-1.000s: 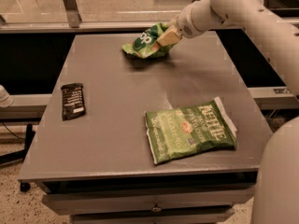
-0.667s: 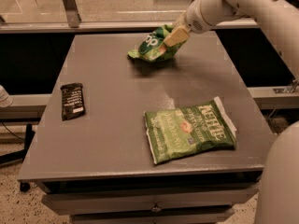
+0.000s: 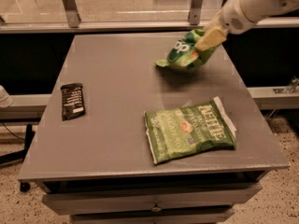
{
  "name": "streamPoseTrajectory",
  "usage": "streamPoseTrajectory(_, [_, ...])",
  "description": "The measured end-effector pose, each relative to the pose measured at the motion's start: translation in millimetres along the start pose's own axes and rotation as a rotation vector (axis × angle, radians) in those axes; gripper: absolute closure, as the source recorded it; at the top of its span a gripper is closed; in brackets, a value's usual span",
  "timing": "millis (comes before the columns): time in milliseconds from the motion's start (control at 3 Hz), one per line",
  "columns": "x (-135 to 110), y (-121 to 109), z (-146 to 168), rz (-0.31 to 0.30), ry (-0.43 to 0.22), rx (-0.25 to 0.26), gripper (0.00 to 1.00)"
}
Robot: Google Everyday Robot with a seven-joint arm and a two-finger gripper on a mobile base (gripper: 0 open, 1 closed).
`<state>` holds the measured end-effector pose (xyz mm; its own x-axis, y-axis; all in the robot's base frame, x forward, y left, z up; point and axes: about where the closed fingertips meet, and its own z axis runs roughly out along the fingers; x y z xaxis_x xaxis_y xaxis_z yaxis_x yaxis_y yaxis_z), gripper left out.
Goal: Move green rice chip bag near green jalapeno chip bag
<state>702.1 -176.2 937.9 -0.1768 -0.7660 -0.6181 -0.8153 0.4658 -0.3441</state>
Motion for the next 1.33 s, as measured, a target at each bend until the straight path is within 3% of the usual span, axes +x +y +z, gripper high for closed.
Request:
streamPoseTrajectory(333, [45, 6, -46, 0.061, 0.060, 0.025, 1.00])
streamPoseTrajectory(667, [86, 27, -81, 0.141, 0.102, 0.026, 1.00])
streamPoseTrajectory(1000, [116, 64, -89, 0.223, 0.117, -0.026, 1.00])
streamPoseTrajectory(1333, [124, 96, -82, 0.275, 0.099, -0.088, 1.00])
